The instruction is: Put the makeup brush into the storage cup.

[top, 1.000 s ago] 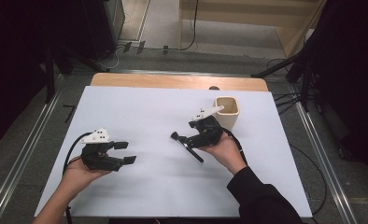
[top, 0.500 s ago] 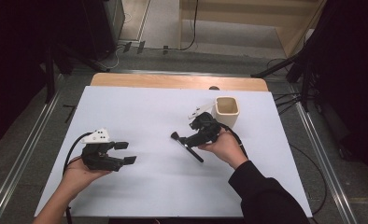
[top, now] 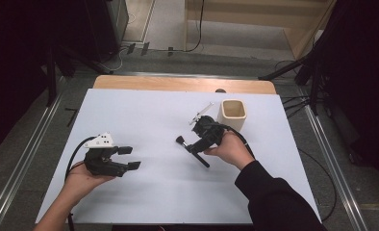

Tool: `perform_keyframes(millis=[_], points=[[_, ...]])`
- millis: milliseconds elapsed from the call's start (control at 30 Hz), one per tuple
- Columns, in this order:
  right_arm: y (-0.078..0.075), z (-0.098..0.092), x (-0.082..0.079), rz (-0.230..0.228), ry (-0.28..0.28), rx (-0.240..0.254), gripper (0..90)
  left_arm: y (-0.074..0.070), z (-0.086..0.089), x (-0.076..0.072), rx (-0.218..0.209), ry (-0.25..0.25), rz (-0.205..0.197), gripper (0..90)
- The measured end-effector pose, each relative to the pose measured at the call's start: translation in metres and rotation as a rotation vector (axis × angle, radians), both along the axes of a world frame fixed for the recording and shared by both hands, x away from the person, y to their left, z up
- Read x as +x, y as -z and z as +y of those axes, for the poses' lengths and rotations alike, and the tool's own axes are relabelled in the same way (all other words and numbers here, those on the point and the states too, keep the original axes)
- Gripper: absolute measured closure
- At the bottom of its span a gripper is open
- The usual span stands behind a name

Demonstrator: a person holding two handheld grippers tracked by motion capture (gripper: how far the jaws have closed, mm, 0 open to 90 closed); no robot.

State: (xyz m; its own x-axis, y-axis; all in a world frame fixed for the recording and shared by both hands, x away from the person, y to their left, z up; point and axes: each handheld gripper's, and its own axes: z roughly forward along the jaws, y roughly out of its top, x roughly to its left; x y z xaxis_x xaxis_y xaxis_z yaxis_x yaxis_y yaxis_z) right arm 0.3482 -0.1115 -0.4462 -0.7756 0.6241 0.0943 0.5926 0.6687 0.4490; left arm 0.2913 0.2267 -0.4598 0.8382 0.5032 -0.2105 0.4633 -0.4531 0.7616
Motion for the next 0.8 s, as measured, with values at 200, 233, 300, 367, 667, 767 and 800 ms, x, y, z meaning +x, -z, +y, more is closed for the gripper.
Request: perform_keyframes(millis=[200,233,300,367,667,767,800], points=[[0.001,0.004,0.001,0.039,-0.001,-0.06,29.6,0.0,0.0,0.0,0.002,0.0,0.001,32.1],[0.002,0.006,0.001,0.046,-0.006,-0.08,29.6,0.0,0.0,0.0,0.002,0.0,0.001,32.2],[0.003,0.007,0.002,0.049,-0.008,-0.093,29.6,0.0,0.0,0.0,0.002,0.0,0.001,32.1],[0.004,0.009,0.002,0.053,-0.016,-0.118,29.9,0.0,0.0,0.0,0.002,0.0,0.002,32.1],[0.006,0.018,0.005,0.094,-0.012,-0.211,32.3,0.0,0.0,0.0,0.002,0.0,0.002,32.1],[0.008,0.02,0.007,0.107,-0.005,-0.218,33.3,0.0,0.0,0.0,0.002,0.0,0.001,32.1],[0.009,0.02,0.008,0.106,-0.007,-0.22,33.6,0.0,0.0,0.0,0.002,0.0,0.001,32.1]])
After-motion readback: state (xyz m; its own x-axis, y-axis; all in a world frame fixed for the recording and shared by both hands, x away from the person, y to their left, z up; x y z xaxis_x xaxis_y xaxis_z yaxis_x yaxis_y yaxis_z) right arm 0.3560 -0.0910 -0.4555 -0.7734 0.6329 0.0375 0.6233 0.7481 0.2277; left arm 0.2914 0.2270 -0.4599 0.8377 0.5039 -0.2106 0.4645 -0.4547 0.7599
